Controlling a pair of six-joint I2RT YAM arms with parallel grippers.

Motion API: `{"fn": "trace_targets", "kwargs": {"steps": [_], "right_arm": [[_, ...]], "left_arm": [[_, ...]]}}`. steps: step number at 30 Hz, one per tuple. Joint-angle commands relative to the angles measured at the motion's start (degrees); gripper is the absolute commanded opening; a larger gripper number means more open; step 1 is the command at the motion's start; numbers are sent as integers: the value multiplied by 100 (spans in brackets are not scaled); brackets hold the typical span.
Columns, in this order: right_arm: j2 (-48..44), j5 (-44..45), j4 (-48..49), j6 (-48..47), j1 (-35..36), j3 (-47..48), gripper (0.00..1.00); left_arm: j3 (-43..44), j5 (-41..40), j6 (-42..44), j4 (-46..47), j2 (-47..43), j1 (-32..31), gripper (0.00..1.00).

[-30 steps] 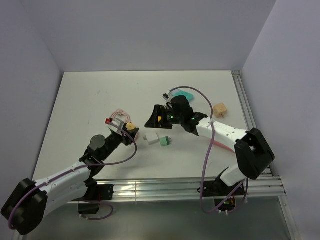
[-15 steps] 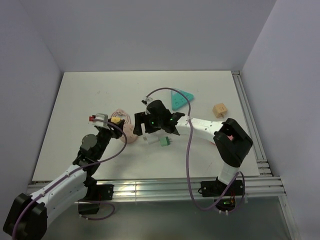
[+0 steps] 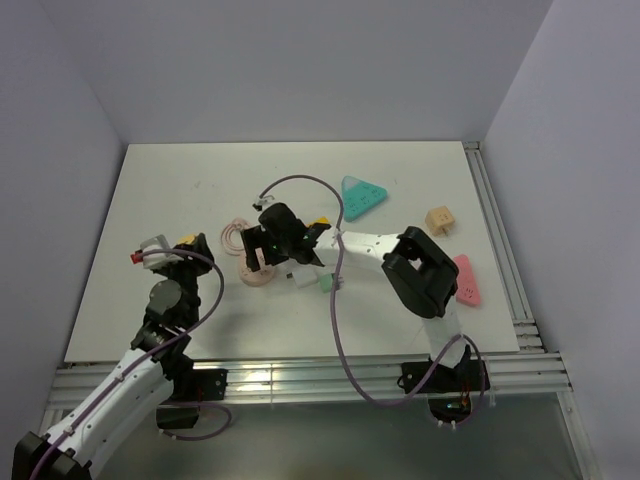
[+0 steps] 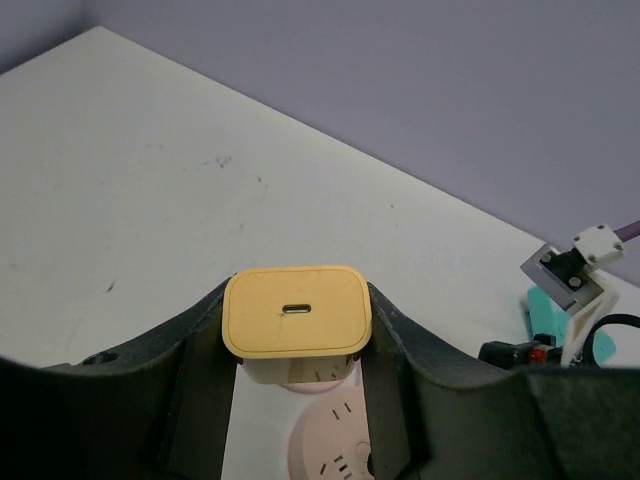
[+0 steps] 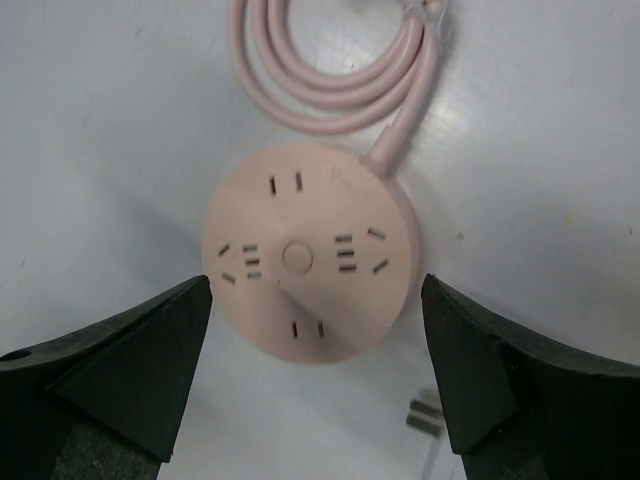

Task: Insert the plug
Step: Move the socket to the center of the board.

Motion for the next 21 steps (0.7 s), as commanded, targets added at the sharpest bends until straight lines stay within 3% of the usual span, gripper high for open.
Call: {"fn": "trace_targets", "kwargs": {"steps": [1, 12, 13, 21], "right_arm": [[333, 582, -328, 69, 25, 862, 92], [1475, 1206, -997, 509, 25, 2226, 85], [1555, 1224, -1059, 491, 25, 2358, 81], [1960, 1496, -1507, 342, 25, 2658, 72]], "left_arm": [[-24, -841, -412, -280, -260, 22, 0], [108, -894, -518, -421, 3, 4, 0], [108, -860, -492, -378, 47, 4, 0], [46, -649, -387, -246, -23, 4, 0]]}}
